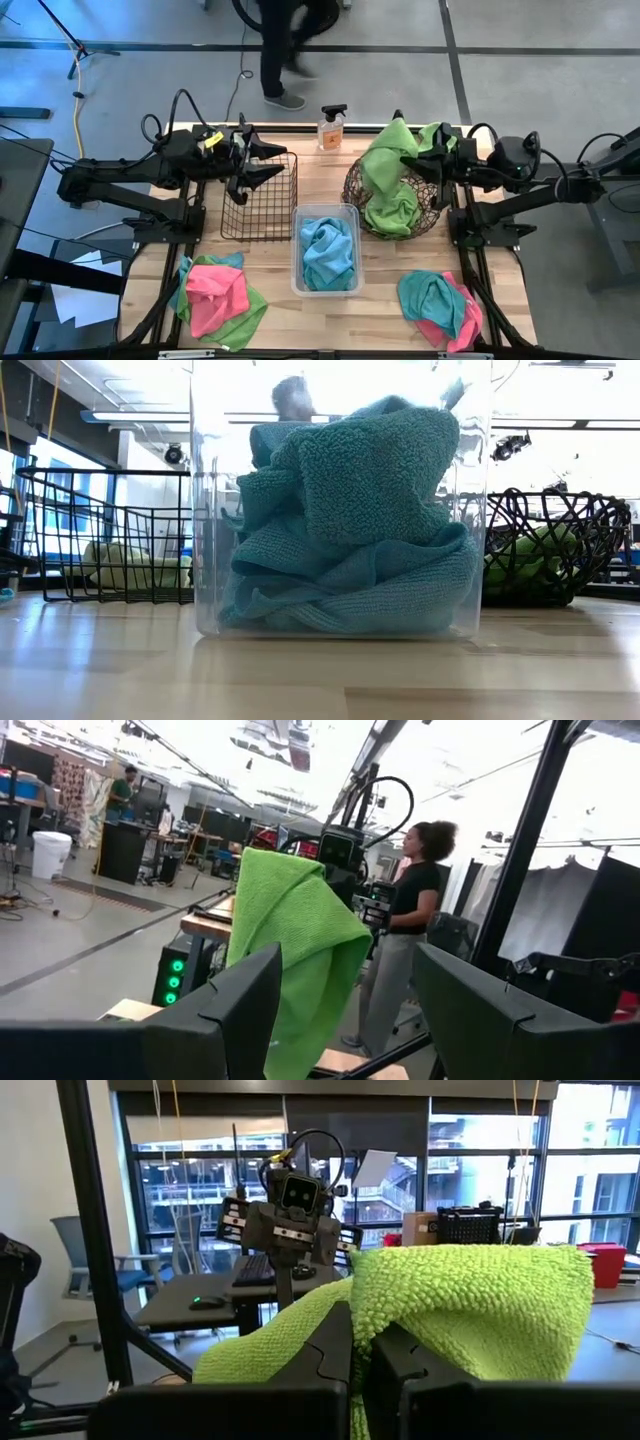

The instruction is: Sort microfiber towel by color & place in baskets

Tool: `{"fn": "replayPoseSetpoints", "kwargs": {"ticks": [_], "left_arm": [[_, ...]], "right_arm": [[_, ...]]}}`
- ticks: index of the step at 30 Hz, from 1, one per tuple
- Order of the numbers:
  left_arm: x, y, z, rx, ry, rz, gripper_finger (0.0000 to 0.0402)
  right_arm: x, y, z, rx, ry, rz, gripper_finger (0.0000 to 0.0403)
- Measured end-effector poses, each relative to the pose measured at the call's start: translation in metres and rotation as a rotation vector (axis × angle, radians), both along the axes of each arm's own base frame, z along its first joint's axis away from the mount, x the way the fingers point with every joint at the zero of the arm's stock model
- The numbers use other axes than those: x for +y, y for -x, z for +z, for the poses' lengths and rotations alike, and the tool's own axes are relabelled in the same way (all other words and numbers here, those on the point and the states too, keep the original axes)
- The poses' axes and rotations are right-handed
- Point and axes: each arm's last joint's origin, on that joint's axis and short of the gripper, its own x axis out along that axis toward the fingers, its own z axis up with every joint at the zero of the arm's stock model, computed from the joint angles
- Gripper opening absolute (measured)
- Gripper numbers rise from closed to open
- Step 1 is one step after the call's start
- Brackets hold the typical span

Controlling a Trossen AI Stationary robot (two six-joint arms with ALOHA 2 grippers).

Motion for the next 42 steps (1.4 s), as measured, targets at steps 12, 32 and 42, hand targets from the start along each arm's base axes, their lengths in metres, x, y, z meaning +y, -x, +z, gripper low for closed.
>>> {"fn": "replayPoseSetpoints", "kwargs": {"ticks": [12, 32, 42], "left_arm": [[0.000, 0.000, 0.000, 0.000, 0.001, 0.004, 0.0216], [0.001, 0.000, 0.000, 0.002, 0.007, 0.024, 0.0216], [0.001, 0.000, 0.000, 0.002, 0.006, 0.022, 0.0216]], "right_arm": [[-0.009, 0.018, 0.002, 0.336, -0.136, -0.254, 0.0000], [-0.043, -0.042, -0.091, 1.206, -0.624, -0.542, 0.0000], [-0.052, -0.041, -0.192, 1.312, -1.000, -0.491, 0.0000]]}}
